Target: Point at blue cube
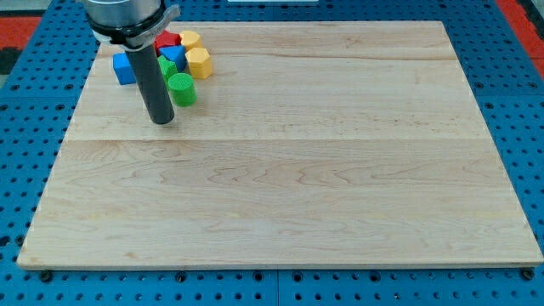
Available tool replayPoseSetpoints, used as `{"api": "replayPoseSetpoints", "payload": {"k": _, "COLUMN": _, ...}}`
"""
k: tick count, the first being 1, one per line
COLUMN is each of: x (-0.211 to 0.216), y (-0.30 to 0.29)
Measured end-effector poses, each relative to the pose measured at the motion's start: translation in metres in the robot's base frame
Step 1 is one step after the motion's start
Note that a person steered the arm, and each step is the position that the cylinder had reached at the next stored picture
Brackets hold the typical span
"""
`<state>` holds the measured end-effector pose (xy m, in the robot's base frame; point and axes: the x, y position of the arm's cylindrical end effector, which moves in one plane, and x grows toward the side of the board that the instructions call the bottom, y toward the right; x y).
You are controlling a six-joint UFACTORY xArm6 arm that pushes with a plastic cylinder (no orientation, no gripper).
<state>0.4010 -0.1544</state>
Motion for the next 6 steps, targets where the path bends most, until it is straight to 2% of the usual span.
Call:
{"api": "replayPoseSetpoints", "payload": {"k": 2, "x": -0.024, "y": -0.018}}
{"api": "replayPoseSetpoints", "payload": {"k": 3, "x": -0.019, "y": -0.067}}
{"api": "replayPoseSetpoints", "payload": {"k": 4, "x": -0.041, "y": -0.103}}
{"api": "replayPoseSetpoints", "payload": {"k": 5, "x": -0.075, "y": -0.084}}
{"api": "replayPoseSetpoints", "payload": {"k": 6, "x": -0.078, "y": -0.051}}
